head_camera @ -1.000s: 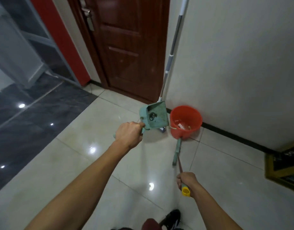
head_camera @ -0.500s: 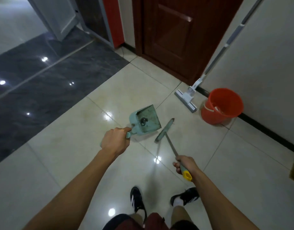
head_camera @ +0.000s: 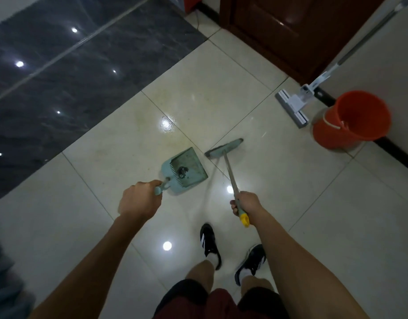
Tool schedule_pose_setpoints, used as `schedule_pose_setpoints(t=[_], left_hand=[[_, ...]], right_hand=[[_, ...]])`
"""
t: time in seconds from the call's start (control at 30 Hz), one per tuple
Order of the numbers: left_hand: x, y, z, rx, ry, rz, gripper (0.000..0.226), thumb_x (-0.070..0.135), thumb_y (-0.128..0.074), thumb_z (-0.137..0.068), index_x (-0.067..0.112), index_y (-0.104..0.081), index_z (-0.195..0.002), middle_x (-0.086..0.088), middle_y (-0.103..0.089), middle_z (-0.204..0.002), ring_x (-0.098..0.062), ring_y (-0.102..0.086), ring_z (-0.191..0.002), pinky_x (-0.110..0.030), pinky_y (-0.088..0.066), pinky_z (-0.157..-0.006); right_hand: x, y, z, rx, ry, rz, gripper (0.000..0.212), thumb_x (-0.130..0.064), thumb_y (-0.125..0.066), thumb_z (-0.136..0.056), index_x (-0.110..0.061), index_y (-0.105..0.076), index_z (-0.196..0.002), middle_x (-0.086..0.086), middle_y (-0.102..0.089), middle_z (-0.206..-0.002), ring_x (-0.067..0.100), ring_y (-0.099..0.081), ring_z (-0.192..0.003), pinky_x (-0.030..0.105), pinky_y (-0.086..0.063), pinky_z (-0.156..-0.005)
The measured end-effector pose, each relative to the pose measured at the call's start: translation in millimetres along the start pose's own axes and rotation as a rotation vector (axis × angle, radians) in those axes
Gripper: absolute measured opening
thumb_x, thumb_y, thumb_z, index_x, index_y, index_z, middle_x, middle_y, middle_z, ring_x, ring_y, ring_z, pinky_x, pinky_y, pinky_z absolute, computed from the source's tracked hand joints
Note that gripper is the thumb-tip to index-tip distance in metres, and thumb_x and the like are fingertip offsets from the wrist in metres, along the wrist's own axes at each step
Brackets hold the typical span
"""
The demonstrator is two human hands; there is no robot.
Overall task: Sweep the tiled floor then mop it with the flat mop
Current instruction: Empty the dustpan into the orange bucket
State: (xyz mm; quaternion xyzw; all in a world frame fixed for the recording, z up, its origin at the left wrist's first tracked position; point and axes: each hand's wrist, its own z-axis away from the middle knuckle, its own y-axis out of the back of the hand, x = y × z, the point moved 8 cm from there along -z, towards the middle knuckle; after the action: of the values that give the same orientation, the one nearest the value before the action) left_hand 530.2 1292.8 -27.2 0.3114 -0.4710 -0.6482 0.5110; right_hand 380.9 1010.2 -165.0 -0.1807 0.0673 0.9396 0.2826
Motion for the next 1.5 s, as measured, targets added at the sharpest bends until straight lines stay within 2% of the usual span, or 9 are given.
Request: schedule_pose_setpoints(t=[0.07, 0.13, 0.4, 0.6, 0.7, 0.97, 1.17, 1.33, 1.5], left_hand=[[-5, -6, 9, -0.004, 0.008, 0.008, 0.017, 0.029, -0.053, -0.097, 0.027, -0.070, -0.098, 0.004, -0.063, -0.067, -0.018, -0.059, -0.056, -0.036, -0.057, -0.056], [-8, -9, 19, 0.006, 0.014, 0.010, 0.015, 0.028, -0.055, -0.096, 0.026, -0.069, -0.092, 0.006, -0.060, -0.064, -0.016, -0.057, -0.052, -0.032, -0.054, -0.052], [16, -27, 67, -0.021, 0.010, -0.015, 0.016, 0.031, -0.057, -0.094, 0.031, -0.072, -0.102, 0.001, -0.067, -0.071, -0.023, -0.061, -0.060, -0.034, -0.054, -0.058], [66, -45, 108, -0.051, -0.072, -0.074, 0.020, 0.029, -0.056, -0.094, 0.032, -0.071, -0.107, -0.005, -0.069, -0.081, -0.030, -0.065, -0.071, -0.036, -0.054, -0.065], [92, -52, 131, -0.031, -0.129, -0.110, 0.018, 0.029, -0.055, -0.094, 0.031, -0.071, -0.102, -0.005, -0.067, -0.078, -0.030, -0.062, -0.069, -0.034, -0.049, -0.061], [159, -62, 169, 0.028, -0.265, -0.148, 0.018, 0.029, -0.059, -0.091, 0.033, -0.073, -0.101, -0.008, -0.067, -0.076, -0.035, -0.063, -0.067, -0.032, -0.044, -0.056], [222, -79, 175, -0.001, -0.401, -0.216, 0.021, 0.032, -0.058, -0.092, 0.034, -0.071, -0.108, -0.006, -0.070, -0.084, -0.031, -0.065, -0.072, -0.031, -0.042, -0.059], [275, -89, 173, -0.036, -0.526, -0.249, 0.021, 0.032, -0.056, -0.093, 0.032, -0.071, -0.108, -0.007, -0.071, -0.086, -0.033, -0.066, -0.076, -0.034, -0.047, -0.063], [315, -97, 172, -0.060, -0.618, -0.236, 0.018, 0.030, -0.059, -0.093, 0.029, -0.071, -0.105, -0.008, -0.070, -0.083, -0.034, -0.065, -0.073, -0.034, -0.047, -0.062]], right_hand=[[12, 3, -1, 0.034, 0.035, 0.180, 0.023, -0.006, -0.038, -0.100, -0.018, -0.045, -0.118, 0.019, -0.055, -0.081, 0.020, -0.047, -0.052, 0.025, -0.040, -0.043], [30, 11, 1, 0.062, 0.056, 0.331, 0.028, -0.007, -0.035, -0.101, -0.007, -0.054, -0.121, 0.020, -0.057, -0.079, 0.022, -0.047, -0.051, 0.027, -0.042, -0.045], [122, 66, 23, 0.094, 0.017, 0.525, 0.030, -0.011, -0.033, -0.104, -0.006, -0.053, -0.125, 0.016, -0.054, -0.078, 0.022, -0.048, -0.046, 0.026, -0.043, -0.043], [176, 118, 52, 0.108, 0.075, 0.663, 0.038, -0.009, -0.033, -0.102, 0.000, -0.052, -0.133, 0.017, -0.060, -0.097, 0.028, -0.056, -0.077, 0.034, -0.051, -0.064], [204, 149, 69, 0.104, 0.071, 0.716, 0.039, -0.008, -0.034, -0.100, 0.001, -0.051, -0.134, 0.021, -0.062, -0.119, 0.028, -0.058, -0.088, 0.037, -0.054, -0.079], [280, 241, 117, 0.197, -0.003, 0.722, 0.038, -0.009, -0.036, -0.102, 0.001, -0.052, -0.135, 0.021, -0.060, -0.126, 0.035, -0.063, -0.109, 0.036, -0.056, -0.084], [322, 305, 144, 0.290, -0.094, 0.565, 0.042, -0.010, -0.038, -0.100, -0.001, -0.048, -0.140, 0.022, -0.061, -0.126, 0.035, -0.064, -0.106, 0.035, -0.056, -0.080], [349, 336, 164, 0.380, -0.091, 0.140, 0.039, -0.012, -0.038, -0.099, -0.011, -0.059, -0.132, 0.013, -0.059, -0.074, 0.021, -0.049, -0.050, 0.025, -0.041, -0.044], [353, 347, 165, 0.422, -0.055, -0.154, 0.037, -0.016, -0.040, -0.101, -0.018, -0.060, -0.132, 0.010, -0.053, -0.065, 0.018, -0.042, -0.046, 0.024, -0.037, -0.044]])
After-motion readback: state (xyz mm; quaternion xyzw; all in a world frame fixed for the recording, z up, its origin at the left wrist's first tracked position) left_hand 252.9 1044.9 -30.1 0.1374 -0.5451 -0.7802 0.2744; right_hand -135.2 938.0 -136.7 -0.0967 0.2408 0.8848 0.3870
